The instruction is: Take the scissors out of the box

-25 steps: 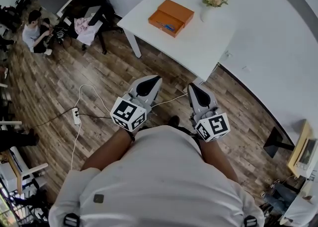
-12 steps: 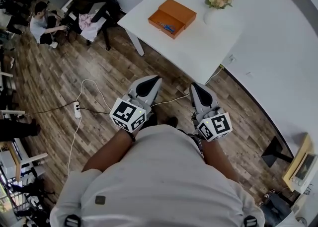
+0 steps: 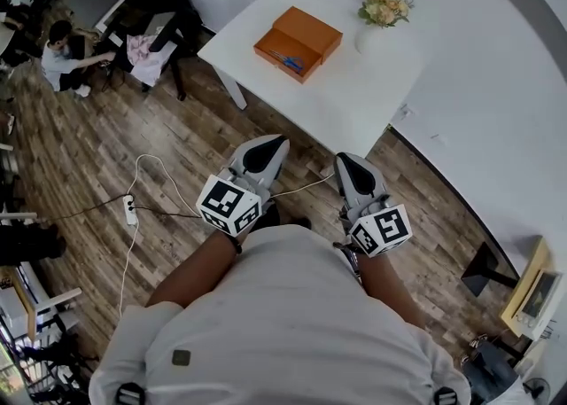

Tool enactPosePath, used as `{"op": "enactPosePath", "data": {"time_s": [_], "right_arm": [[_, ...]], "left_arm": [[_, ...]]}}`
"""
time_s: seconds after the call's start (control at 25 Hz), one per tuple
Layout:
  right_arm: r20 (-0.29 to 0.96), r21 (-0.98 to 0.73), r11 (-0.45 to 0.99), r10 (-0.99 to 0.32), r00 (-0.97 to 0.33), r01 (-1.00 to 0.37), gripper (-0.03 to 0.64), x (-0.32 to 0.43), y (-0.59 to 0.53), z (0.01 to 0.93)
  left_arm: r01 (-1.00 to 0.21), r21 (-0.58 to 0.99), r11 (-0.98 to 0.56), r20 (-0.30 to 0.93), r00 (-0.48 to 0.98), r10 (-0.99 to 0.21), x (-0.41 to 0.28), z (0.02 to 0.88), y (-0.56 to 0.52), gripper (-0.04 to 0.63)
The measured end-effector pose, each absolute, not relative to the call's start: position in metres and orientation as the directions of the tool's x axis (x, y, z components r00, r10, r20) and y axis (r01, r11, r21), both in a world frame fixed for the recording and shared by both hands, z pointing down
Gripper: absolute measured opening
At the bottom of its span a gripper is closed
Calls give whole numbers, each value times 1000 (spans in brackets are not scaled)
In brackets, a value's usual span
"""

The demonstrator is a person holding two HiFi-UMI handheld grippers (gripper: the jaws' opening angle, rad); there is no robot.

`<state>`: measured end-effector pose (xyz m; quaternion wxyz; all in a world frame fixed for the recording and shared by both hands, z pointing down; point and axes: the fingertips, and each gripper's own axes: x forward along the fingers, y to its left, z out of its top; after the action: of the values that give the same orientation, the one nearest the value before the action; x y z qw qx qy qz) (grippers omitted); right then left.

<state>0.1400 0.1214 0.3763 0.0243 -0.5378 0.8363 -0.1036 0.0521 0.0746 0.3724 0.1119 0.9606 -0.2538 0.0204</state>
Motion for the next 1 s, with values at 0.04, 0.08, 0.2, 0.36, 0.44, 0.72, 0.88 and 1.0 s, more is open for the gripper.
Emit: {"op": "enactPosePath", "data": {"time_s": [0.04,0.08,0.2,0.36,0.44,0.72,0.88,1.0], "right_arm": [[74,-199,395,-907,-415,-897,11,140,115,377],[78,-199,390,-908,-411,-899,11,139,107,378],[91,-195,382,-910,-404,-903,11,132,80,379],[108,-179,381,-909,-403,-907,11,118,37,377],[113,-172,379,-909,-400,-909,11,109,14,374],[115,-157,370,-914,-389,-916,11,70,-54,365],[98,-140,367,-919,-382,-919,11,47,-89,357],[97,-136,371,-918,-385,-919,11,31,-106,358]], "left_arm": [[-485,208,-849,93,874,-476,53,373,67,5],[-478,213,-852,91,878,-469,53,374,60,5],[-458,226,-860,88,889,-450,52,377,34,5],[-433,222,-873,78,901,-427,44,374,-7,5],[-422,212,-881,76,906,-416,38,370,-29,5],[-407,193,-893,65,913,-402,-1,359,-94,5],[-394,189,-899,61,919,-390,-23,356,-125,5],[-384,177,-906,59,923,-380,-34,354,-143,5]]}}
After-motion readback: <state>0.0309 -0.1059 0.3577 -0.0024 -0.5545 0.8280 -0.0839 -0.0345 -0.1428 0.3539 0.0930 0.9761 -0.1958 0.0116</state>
